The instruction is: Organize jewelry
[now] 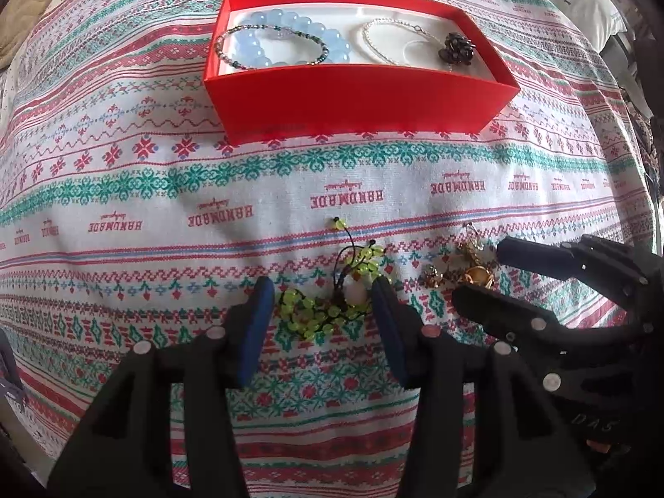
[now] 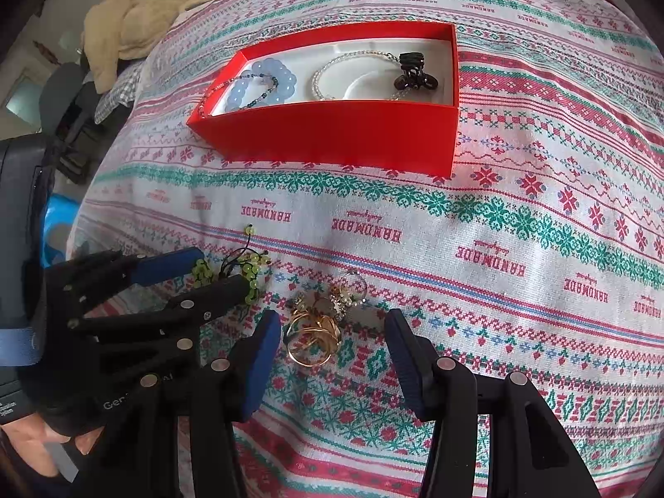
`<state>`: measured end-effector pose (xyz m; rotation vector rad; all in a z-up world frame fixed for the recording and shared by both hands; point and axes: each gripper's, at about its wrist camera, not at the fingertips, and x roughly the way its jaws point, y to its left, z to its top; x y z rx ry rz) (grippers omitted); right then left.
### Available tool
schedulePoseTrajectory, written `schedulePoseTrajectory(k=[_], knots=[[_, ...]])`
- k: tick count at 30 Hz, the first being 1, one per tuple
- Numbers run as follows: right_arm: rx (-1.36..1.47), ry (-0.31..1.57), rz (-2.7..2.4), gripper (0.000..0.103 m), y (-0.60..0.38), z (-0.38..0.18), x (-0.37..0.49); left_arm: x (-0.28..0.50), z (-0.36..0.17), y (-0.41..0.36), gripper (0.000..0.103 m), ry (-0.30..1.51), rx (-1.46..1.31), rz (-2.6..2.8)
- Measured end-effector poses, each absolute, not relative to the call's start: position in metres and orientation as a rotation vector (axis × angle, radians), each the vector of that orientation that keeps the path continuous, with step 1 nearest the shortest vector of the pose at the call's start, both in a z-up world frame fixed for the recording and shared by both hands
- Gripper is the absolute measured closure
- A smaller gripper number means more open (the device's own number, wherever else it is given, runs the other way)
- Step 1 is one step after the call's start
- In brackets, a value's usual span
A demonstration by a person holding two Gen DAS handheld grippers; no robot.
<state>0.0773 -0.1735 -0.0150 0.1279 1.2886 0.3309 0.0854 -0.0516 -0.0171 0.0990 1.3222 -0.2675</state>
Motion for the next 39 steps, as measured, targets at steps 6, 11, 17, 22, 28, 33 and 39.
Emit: schedulePoseTrajectory(k=[6,11,17,22,28,33,39], knots=[[0.094,1.282,0.323,0.05,-0.171,-0.016,0.077,0.084,-0.018,-0.049,0.052,1.311,0.101,-0.269],[0.076,1.275,0.318,0.053,-0.165,-0.019,0.077,0.083,-0.017,-0.048,0.053,1.306,0.101,-0.273],[0.07,1.272,0.321,0.08,-0.161,-0.02,0.075,0.086,-0.013,-0.044,0.053,1.305,0.082,-0.272],[0.1,1.266,0.325,0.081,-0.167,-0.017,0.077,0.09,-0.01,-0.031,0.053,1.311,0.038,-0.27],[0.119,1.257,0.33,0.081,-0.172,-0.012,0.08,0.091,-0.008,-0.024,0.053,1.312,0.025,-0.269],[0.158,1.221,0.32,0.081,-0.179,-0.002,0.08,0.091,-0.008,-0.024,0.056,1.309,0.02,-0.271],[0.183,1.193,0.325,0.081,-0.185,0.005,0.081,0.092,-0.008,-0.032,0.085,1.296,0.031,-0.294]])
